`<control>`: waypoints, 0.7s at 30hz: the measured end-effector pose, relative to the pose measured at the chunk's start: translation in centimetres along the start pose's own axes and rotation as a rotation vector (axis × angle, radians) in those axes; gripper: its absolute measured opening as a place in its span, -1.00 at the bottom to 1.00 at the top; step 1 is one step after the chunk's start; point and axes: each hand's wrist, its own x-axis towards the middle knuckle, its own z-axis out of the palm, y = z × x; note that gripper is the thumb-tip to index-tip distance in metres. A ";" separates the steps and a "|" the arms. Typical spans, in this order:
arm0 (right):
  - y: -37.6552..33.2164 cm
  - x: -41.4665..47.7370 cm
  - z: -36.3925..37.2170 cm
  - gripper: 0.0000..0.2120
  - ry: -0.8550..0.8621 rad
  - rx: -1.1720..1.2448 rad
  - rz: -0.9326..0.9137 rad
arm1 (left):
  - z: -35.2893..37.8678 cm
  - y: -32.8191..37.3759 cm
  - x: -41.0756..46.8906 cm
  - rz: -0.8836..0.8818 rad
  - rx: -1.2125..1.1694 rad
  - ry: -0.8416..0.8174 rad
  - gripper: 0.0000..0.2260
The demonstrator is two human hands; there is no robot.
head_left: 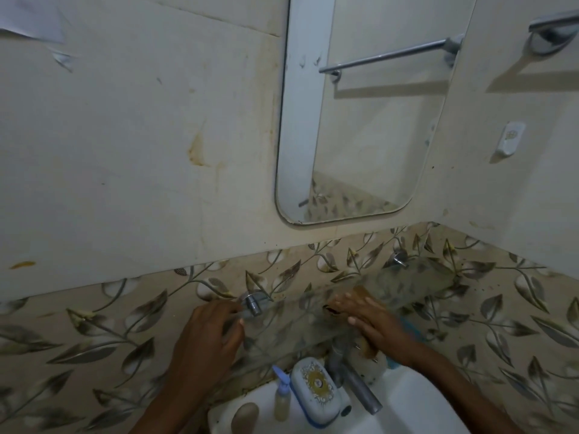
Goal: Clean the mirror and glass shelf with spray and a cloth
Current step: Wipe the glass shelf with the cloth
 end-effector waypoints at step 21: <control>-7.0 4.0 2.2 -0.66 0.164 -0.211 0.085 | 0.0 0.0 -0.6 0.061 -0.072 0.084 -0.75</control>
